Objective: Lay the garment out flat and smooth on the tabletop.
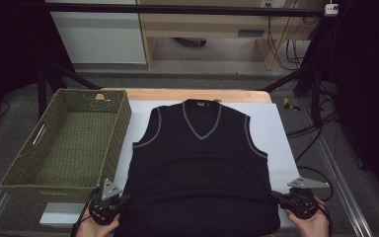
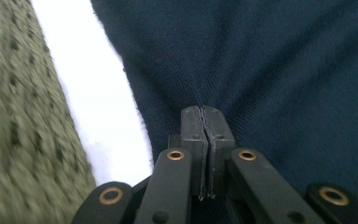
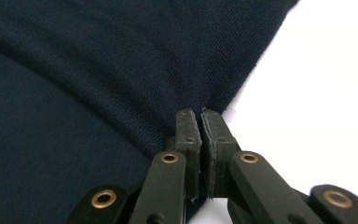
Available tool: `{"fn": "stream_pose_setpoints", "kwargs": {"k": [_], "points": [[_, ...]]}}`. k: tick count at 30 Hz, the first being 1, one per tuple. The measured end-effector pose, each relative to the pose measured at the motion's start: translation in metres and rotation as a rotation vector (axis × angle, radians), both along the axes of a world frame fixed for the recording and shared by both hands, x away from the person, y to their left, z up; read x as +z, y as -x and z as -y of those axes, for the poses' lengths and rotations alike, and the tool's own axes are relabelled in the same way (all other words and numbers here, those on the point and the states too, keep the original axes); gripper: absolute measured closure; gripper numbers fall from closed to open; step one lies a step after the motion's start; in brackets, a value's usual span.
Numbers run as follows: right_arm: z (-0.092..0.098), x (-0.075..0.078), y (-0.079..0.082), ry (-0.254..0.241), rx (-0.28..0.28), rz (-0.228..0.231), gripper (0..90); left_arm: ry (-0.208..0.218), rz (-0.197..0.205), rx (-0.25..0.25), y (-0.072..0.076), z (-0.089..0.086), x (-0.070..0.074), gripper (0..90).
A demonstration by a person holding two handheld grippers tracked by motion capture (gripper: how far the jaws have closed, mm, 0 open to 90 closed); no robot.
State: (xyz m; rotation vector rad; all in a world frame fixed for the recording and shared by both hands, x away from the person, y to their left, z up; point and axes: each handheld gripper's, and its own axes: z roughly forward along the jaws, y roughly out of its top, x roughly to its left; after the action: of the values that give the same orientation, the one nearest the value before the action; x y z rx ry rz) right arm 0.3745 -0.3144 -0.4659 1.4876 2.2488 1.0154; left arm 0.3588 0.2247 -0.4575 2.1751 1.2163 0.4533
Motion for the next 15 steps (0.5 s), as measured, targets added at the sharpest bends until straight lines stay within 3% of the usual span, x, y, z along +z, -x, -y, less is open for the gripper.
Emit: {"fn": "stream_pose_setpoints", "kwargs": {"k": [5,8,10,14,15], "points": [[0.003,0.003,0.010,0.017,-0.008,-0.008,86.9,0.009,0.009,-0.027,0.019,0.000,0.001,88.2],[-0.001,-0.001,0.009,0.022,0.004,-0.016,84.3,-0.005,0.025,-0.037,0.016,0.003,-0.001,86.6],[-0.003,-0.001,0.008,0.011,0.018,-0.005,72.9,0.012,0.034,-0.034,0.010,0.005,-0.002,77.7],[-0.005,-0.002,0.003,0.002,0.015,0.082,46.4,0.070,0.042,-0.053,0.000,0.009,-0.008,56.3],[-0.006,-0.003,0.001,-0.005,0.006,0.090,44.1,0.085,0.049,-0.054,-0.002,0.009,-0.008,50.4]]}}
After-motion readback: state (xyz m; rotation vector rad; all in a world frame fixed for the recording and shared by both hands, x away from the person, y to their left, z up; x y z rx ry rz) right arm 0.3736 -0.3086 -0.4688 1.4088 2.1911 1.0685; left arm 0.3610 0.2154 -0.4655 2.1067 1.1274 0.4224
